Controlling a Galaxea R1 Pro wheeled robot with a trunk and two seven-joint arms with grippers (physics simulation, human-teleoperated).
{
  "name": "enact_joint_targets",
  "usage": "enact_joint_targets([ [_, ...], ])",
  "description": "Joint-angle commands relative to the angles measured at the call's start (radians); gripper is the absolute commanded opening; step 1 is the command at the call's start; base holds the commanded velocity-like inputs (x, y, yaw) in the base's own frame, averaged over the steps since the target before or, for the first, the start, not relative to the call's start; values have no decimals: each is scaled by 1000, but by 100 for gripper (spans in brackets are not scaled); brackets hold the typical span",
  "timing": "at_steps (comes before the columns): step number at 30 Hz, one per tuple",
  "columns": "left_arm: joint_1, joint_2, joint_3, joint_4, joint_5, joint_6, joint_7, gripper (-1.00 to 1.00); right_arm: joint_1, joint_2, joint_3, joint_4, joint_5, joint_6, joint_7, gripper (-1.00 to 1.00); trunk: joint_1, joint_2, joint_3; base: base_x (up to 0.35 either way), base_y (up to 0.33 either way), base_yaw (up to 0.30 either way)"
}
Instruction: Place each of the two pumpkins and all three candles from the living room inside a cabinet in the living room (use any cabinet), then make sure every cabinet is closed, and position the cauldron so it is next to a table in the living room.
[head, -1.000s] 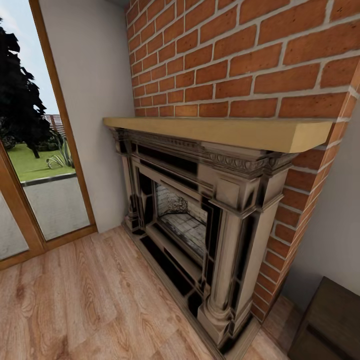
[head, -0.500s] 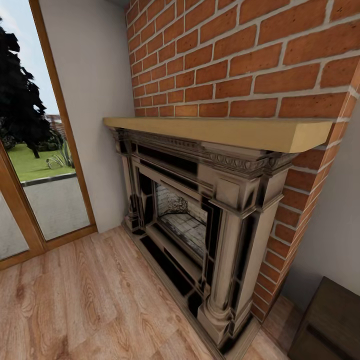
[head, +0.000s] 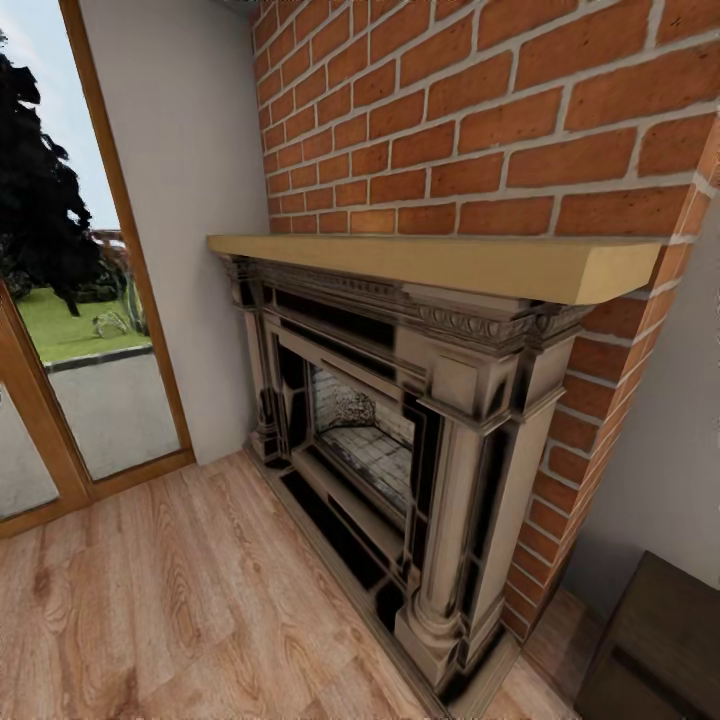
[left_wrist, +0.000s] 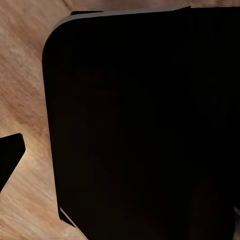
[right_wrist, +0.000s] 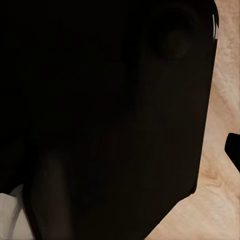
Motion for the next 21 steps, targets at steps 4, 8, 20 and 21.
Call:
enact_joint_targets([
  [4, 0, 0, -2, 0, -1, -1, 0, 100, 0, 7, 0, 0, 1, 0, 0, 100, 0, 0, 0, -248, 0, 0],
  [8, 0, 2, -4, 0, -1, -1, 0, 100, 0, 8, 0, 0, 0, -1, 0, 100, 0, 0, 0, -315, 0, 0],
  [20, 0, 2, -5, 0, -1, -1, 0, 100, 0, -1, -2, 0, -1, 1, 1, 100, 0, 0, 0, -255, 0, 0],
  [21, 0, 2, -4, 0, -1, -1, 0, 100, 0, -1, -2, 0, -1, 1, 1, 100, 0, 0, 0, -43, 0, 0],
])
